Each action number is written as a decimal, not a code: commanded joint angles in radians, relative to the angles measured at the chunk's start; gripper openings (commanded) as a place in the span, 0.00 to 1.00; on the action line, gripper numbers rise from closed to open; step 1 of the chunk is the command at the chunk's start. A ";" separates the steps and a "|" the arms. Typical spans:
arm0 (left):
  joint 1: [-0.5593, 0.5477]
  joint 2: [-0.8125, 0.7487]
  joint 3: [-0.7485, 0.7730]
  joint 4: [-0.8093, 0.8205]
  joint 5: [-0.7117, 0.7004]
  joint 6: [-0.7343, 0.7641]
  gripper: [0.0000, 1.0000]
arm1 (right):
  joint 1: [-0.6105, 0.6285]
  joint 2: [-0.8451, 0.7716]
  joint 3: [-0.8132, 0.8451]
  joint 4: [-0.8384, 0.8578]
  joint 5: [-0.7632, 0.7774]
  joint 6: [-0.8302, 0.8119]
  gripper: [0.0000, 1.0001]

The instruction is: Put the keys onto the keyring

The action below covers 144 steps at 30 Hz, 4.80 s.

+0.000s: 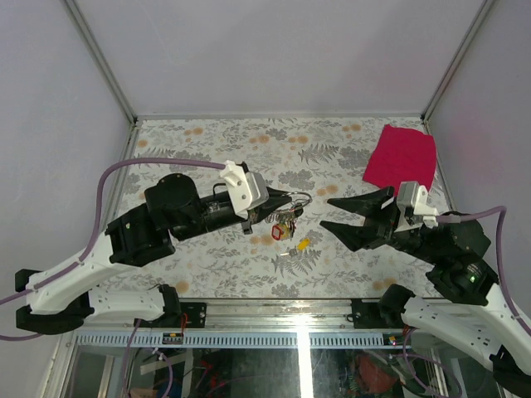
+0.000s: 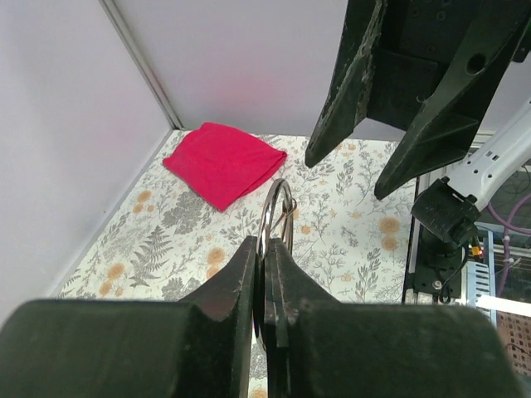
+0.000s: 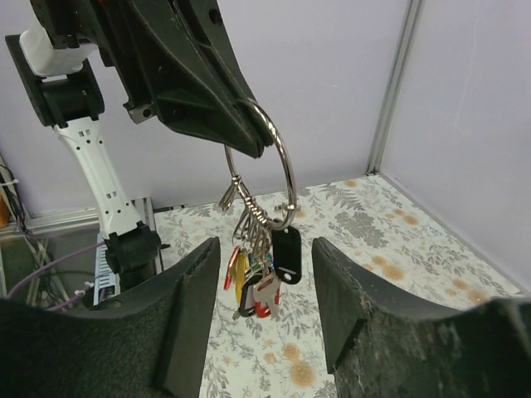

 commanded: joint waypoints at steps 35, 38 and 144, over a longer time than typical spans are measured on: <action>-0.004 -0.016 -0.007 0.007 -0.061 0.005 0.40 | 0.000 0.142 0.198 -0.111 0.033 -0.150 0.00; -0.004 -0.041 -0.050 0.040 -0.085 0.005 0.41 | 0.000 0.109 0.192 -0.110 0.041 -0.154 0.00; -0.384 -0.351 -0.700 0.764 -0.741 0.008 0.46 | -0.265 0.322 0.067 0.610 -0.383 0.499 0.00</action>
